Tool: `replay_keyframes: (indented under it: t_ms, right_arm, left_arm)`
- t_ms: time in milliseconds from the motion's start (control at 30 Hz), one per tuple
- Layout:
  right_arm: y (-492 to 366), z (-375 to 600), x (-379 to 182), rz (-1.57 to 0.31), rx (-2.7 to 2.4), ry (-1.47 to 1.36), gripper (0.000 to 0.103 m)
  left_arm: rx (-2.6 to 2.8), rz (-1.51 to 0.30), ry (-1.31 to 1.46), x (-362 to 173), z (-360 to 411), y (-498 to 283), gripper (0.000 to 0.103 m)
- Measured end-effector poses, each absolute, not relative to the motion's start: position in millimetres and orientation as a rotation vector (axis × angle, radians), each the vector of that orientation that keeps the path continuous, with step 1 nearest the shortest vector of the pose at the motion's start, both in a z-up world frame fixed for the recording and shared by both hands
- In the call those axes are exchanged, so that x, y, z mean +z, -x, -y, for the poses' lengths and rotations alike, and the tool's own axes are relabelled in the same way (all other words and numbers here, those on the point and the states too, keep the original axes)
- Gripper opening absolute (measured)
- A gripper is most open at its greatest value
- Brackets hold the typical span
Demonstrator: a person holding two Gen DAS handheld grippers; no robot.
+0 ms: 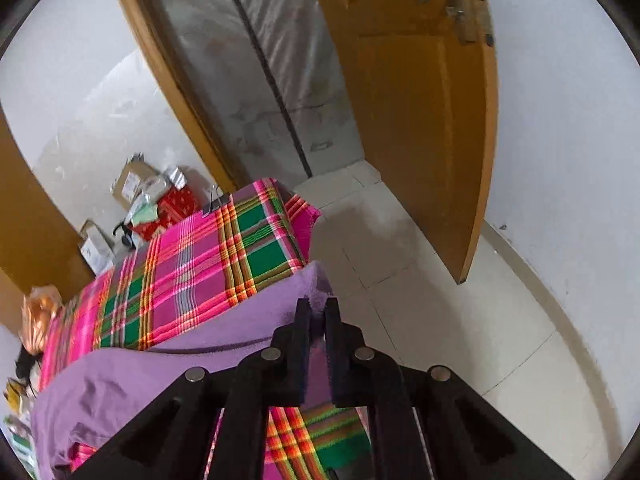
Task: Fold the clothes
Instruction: 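Grasp the side edge with the right gripper and fold it over the body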
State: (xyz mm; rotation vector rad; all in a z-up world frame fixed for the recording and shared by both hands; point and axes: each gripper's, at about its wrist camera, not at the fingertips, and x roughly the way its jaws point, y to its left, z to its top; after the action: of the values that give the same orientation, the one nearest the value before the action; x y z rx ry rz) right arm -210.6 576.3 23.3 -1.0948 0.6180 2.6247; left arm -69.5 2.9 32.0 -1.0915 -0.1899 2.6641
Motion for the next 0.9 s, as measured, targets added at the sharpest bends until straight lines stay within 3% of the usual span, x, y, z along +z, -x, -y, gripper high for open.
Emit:
replay_keyframes:
  t_ms: [133,233,267,433,633,900]
  right_arm:
    - [206,-588,27,-0.689,2.598,1.044,0.013]
    - [193,-589,27,-0.726,2.586,1.031,0.024]
    - [187,-587,27,-0.752,2.591,1.035,0.026]
    - [167,-557,17,-0.834,2.671,1.117,0.029]
    - [166,-517,-13,-0.890,2.723,1.333,0.029]
    - [172,-543,-25,-1.018,2.629,1.242,0.034]
  left_arm:
    - [2.689,0.191,1.101,39,-2,70,0.006]
    - [2.691,0.132,1.080,52,-9,70,0.025]
    - [2.683,0.094,1.075,57,-15,71,0.027]
    - [2.622,-0.086,1.055,68,-53,86,0.029]
    - [2.586,-0.255,1.110,44,-89,122,0.029]
    - [2.558,-0.354,1.120,26,-107,143,0.029]
